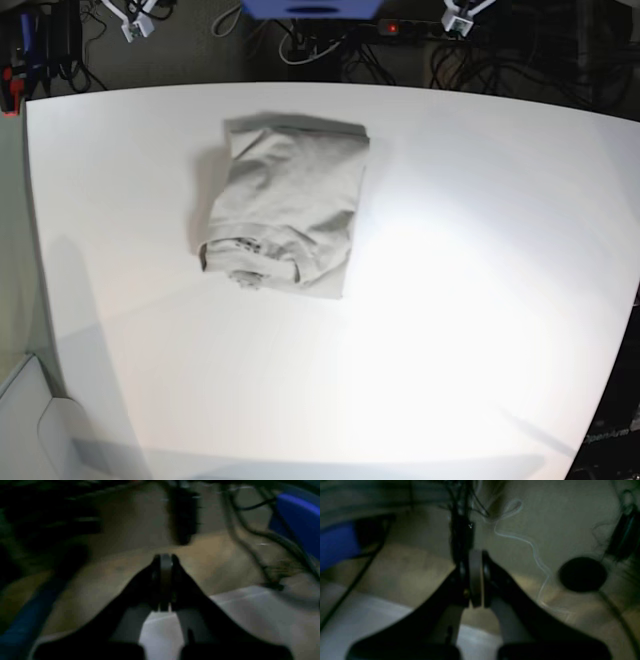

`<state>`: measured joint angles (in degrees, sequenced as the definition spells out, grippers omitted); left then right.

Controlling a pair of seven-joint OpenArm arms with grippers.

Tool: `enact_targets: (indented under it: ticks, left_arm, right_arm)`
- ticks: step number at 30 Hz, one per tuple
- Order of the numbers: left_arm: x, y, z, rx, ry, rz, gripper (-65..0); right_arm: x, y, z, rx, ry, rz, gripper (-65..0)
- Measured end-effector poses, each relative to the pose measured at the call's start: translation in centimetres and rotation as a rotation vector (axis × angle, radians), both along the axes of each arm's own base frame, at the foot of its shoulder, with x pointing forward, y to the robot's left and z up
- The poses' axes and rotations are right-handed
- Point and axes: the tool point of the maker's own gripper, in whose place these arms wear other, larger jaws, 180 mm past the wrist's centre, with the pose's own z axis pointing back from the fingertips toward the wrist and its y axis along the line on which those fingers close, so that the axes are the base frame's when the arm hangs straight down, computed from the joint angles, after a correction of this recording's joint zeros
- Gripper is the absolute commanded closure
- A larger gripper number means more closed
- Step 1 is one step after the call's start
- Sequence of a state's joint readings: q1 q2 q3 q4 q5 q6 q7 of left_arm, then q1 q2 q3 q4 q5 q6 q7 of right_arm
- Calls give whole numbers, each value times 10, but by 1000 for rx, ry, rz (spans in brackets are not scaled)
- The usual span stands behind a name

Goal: Layout the t-shirt on the table in an organized manner, then fold the t-shirt properly

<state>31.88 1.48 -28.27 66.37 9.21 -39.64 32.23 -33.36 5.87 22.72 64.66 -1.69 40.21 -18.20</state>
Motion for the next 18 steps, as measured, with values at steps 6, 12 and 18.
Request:
enact_targets:
  ticks: [6, 12, 18]
  left_arm:
    - [-11, -10, -40, -97, 83, 84, 0]
    - [-11, -6, -72, -34, 48, 164, 0]
    - [15, 11, -91, 140, 48, 232, 0]
  right_arm:
    - [-12, 29, -42, 102, -2, -104, 0]
    - [-31, 97, -64, 272, 60, -134, 0]
    - [-1, 39, -93, -313, -82, -135, -1]
